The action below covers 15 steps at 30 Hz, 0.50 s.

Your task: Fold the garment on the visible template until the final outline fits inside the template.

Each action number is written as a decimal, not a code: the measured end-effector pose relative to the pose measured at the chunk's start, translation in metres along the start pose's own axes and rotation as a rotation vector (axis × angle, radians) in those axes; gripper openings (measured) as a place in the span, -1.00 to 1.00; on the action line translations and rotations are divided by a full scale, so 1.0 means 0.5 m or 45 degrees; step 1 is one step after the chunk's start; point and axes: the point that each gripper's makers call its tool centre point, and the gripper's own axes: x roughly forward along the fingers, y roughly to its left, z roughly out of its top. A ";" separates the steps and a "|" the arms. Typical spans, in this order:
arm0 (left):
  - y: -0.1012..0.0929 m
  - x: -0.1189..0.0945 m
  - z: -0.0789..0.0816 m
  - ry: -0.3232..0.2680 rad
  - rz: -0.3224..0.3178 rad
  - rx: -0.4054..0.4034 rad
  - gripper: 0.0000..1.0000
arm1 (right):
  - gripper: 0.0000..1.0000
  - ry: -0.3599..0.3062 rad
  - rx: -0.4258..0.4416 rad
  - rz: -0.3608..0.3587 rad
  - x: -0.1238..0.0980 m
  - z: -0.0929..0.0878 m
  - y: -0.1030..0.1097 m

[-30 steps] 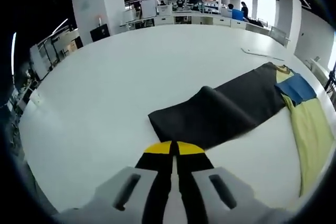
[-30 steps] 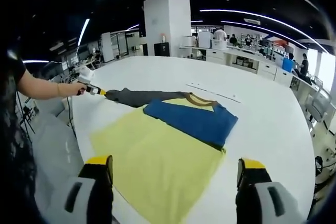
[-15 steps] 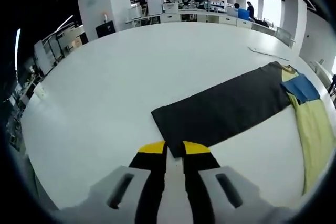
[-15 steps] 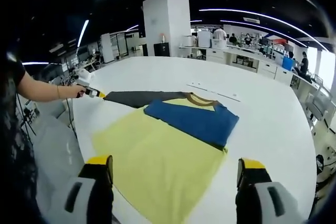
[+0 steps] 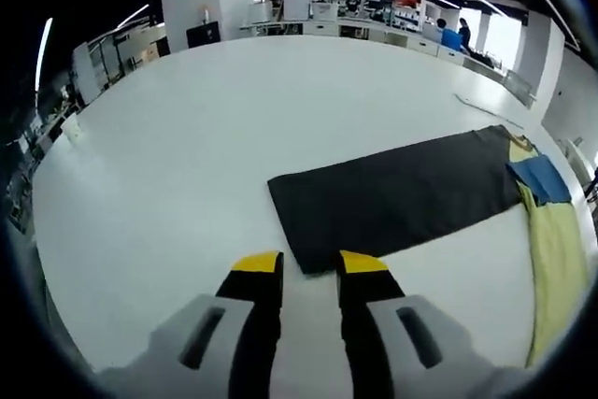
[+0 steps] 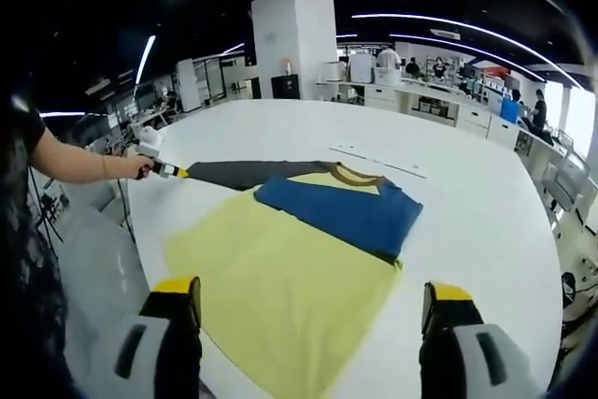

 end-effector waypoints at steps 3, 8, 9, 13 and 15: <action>0.002 0.000 0.001 0.005 0.009 -0.019 -0.67 | 0.99 -0.005 0.006 -0.001 -0.001 0.001 -0.003; 0.002 0.000 0.000 0.049 0.052 -0.061 -0.77 | 0.99 -0.010 0.011 -0.003 -0.001 0.000 -0.006; 0.001 0.000 0.000 0.050 0.055 -0.060 -0.79 | 0.99 -0.010 0.012 -0.002 -0.001 -0.001 -0.006; 0.000 0.001 -0.001 0.060 0.069 -0.122 -0.86 | 0.99 -0.004 0.006 -0.001 -0.001 -0.004 -0.004; -0.002 0.001 -0.001 0.062 0.065 -0.128 -0.88 | 0.99 -0.004 0.009 -0.002 -0.002 -0.005 -0.005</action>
